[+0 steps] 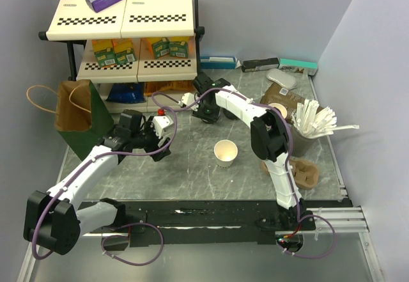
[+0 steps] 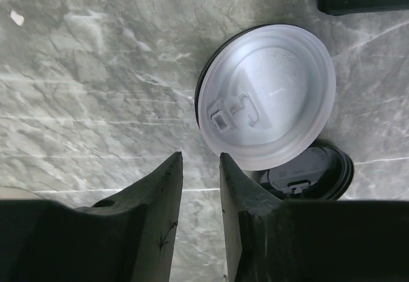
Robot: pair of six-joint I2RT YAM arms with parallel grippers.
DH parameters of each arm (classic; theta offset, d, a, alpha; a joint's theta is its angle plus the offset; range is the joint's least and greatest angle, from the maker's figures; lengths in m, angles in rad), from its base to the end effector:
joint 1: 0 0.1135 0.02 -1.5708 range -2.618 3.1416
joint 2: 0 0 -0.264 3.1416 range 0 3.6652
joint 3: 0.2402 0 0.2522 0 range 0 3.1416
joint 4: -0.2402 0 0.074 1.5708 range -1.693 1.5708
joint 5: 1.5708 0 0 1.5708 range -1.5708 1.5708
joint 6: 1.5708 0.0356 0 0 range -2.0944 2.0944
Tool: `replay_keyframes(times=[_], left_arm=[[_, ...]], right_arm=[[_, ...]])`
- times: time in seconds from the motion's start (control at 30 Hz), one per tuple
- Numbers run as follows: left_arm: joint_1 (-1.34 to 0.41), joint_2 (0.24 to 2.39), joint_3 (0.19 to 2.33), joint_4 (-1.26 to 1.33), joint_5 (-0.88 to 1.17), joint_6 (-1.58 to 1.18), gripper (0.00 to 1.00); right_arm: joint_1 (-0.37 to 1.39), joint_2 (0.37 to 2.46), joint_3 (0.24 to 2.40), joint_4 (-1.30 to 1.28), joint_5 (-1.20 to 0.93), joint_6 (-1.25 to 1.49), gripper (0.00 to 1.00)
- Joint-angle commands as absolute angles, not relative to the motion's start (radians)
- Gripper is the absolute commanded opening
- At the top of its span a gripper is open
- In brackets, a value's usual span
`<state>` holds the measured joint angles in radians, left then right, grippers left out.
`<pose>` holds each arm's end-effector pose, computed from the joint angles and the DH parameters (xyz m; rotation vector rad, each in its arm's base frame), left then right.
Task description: Pack the takeout coffee
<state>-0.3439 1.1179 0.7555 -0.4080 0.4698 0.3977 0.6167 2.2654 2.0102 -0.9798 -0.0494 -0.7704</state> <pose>0.2117 -0.0930 0.2465 1.0424 2.0435 -0.5200 0.3883 0.2775 0.2091 -1.8008 2.1479 0.0326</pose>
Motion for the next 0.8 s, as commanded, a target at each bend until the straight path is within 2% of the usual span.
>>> replay_keyframes(times=[0.0,0.57,0.67,0.77], left_arm=[[-0.341,1.127,0.767,-0.382,0.491,0.382,0.81],[-0.341,1.158,0.795,-0.377,0.492,0.370,0.81],[-0.341,1.163,0.796,-0.377,0.491,0.370,0.81],[-0.341,1.164,0.799,-0.376,0.489,0.370,0.81]], right_arm=[[0.617,2.237,2.030,-0.976,-0.061,-0.864,0.36],[0.597,2.293,2.056,-0.996,-0.052,-0.968,0.33],[0.595,2.301,2.066,-1.002,-0.052,-0.971,0.28],[0.595,2.299,2.074,-1.005,-0.058,-0.973,0.18]])
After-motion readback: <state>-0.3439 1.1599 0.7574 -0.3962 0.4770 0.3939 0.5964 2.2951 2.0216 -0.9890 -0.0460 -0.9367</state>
